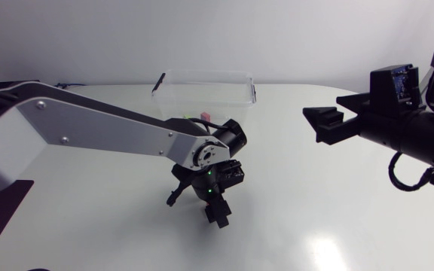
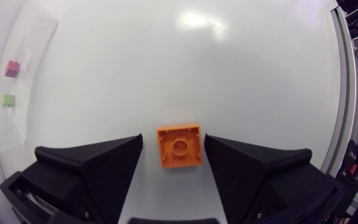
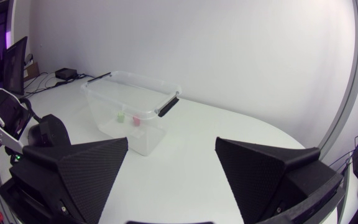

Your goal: Place the duplo bricks in the container

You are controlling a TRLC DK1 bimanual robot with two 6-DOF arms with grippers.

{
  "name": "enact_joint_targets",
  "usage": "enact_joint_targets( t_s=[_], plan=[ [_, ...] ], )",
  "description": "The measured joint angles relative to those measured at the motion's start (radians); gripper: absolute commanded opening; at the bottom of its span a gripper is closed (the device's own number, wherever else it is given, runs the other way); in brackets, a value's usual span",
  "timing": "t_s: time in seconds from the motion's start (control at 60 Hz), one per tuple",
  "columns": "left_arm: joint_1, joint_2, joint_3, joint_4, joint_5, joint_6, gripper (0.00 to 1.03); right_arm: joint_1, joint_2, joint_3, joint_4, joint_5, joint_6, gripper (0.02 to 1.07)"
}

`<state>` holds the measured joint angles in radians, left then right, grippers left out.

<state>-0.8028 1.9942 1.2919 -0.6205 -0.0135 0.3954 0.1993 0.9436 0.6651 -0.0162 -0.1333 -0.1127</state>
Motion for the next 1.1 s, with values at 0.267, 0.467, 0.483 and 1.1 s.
enact_joint_targets(
  t_s=[0.267,0.467,0.483,1.1],
  plan=[
    [0.000,0.015,0.013,-0.043,-0.004,-0.010,0.27,-0.029,-0.174,-0.114,-0.017,0.076,-0.019,1.03],
    [0.012,-0.079,0.013,-0.056,-0.004,-0.011,0.27,-0.031,-0.312,-0.182,-0.017,0.143,-0.019,1.03],
    [0.015,-0.090,0.013,-0.056,-0.004,-0.012,0.27,-0.031,-0.318,-0.186,-0.015,0.150,-0.019,1.03],
    [0.238,-0.313,0.230,0.070,-0.011,-0.094,0.27,-0.078,-0.670,-0.392,-0.061,0.228,-0.075,1.03]
  ],
)
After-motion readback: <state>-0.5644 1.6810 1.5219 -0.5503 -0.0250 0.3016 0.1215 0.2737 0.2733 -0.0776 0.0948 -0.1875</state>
